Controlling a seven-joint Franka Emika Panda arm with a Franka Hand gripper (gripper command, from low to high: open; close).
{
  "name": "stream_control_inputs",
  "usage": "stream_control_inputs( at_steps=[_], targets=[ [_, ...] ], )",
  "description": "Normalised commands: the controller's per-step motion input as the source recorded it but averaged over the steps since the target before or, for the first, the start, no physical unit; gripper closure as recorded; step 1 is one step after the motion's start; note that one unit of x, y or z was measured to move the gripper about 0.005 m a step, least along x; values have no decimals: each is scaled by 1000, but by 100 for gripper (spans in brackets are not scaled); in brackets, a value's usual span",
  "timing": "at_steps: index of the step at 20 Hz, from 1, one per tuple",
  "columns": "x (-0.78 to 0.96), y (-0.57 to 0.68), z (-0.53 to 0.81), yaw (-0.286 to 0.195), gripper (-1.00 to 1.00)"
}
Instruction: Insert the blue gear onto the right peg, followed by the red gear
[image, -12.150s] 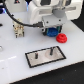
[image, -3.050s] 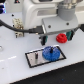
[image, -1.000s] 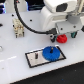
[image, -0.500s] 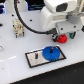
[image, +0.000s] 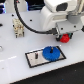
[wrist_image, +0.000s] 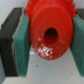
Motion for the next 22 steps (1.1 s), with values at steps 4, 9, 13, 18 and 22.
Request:
stream_control_inputs(
  at_steps=[4,9,13,18,22],
  targets=[
    [182,4,602,0,100],
    [394,-83,602,0,100],
    [492,-242,534,0,100],
    [534,-390,405,0,100],
    [530,-441,302,0,100]
  ],
)
